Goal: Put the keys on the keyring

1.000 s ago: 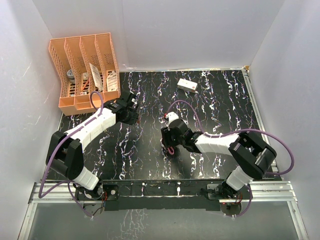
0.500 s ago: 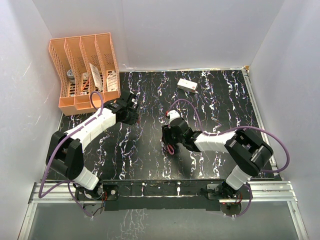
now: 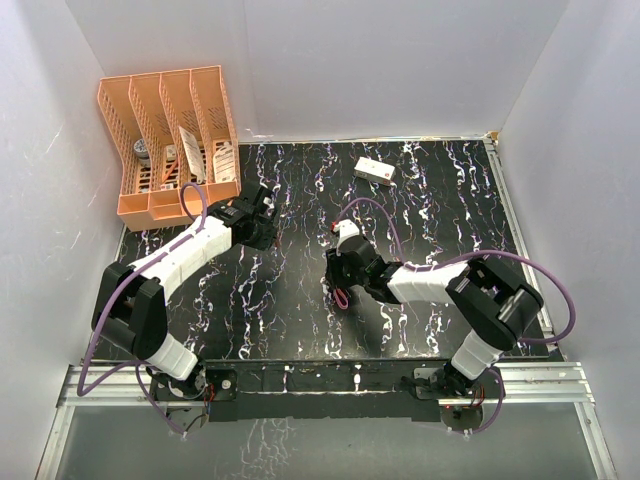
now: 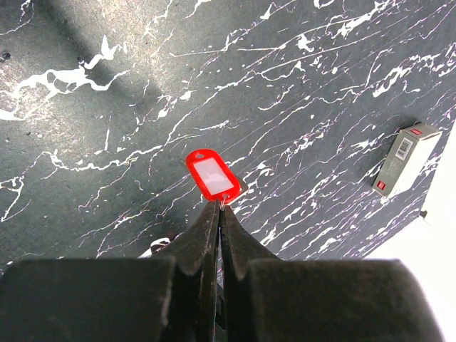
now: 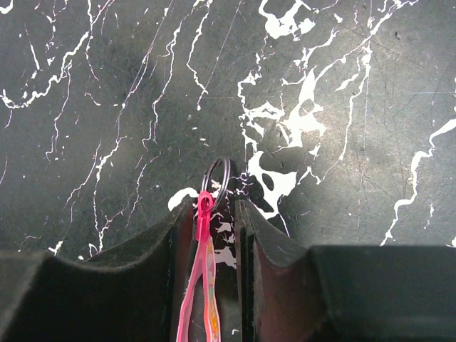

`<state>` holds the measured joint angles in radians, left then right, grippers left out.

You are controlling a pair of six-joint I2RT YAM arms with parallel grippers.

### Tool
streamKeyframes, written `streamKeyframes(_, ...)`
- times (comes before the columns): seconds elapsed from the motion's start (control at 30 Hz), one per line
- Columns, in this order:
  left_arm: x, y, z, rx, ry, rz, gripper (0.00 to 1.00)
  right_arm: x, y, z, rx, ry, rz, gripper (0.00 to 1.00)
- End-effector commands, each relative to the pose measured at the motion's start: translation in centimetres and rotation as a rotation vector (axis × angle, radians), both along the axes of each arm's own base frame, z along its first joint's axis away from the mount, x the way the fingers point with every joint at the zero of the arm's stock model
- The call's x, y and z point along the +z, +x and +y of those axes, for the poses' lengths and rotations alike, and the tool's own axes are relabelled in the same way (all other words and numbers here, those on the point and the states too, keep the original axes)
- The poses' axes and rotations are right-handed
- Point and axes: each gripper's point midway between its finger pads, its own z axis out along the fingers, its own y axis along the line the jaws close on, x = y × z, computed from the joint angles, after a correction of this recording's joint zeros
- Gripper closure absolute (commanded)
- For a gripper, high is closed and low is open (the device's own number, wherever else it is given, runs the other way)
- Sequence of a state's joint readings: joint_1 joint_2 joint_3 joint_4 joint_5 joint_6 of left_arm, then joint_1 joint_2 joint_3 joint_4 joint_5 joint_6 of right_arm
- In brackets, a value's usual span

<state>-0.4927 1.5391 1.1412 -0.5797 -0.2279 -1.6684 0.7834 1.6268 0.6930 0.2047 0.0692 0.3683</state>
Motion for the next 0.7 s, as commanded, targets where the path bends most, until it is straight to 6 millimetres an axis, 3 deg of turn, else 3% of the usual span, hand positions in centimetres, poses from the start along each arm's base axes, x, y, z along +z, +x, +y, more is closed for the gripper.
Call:
streamKeyframes(0.0,0.8,-0.4,0.6,0.007,-0.003,-0.017,1.0,-1.2,-0.1,-0.5,-0.01,-0.039,0.018,0.72)
streamKeyframes(0.1,0.8,-0.4,0.6,0.008,-0.002,-0.017,1.0,-1.3,-0.1,-0.6,-0.008,-0.045,0.022,0.77)
streamKeyframes(0.3,0.7,-0.4,0.6,0.009,0.001,-0.017,1.0,-0.6,-0.3,-0.5,0.003,-0.02,0.001,0.98)
streamKeyframes(0.47,1.0,-0.1,0.6,0.009,-0.001,-0.028,1.0,4.4,0.6,-0.1,0.022,0.103,-0.146,1.0)
streamKeyframes(0.67,2.7,1.2,-0.5,-0.025,-0.045,-0.11,1.0,8.4,2.0,-0.2,0.051,0.181,-0.209,1.0)
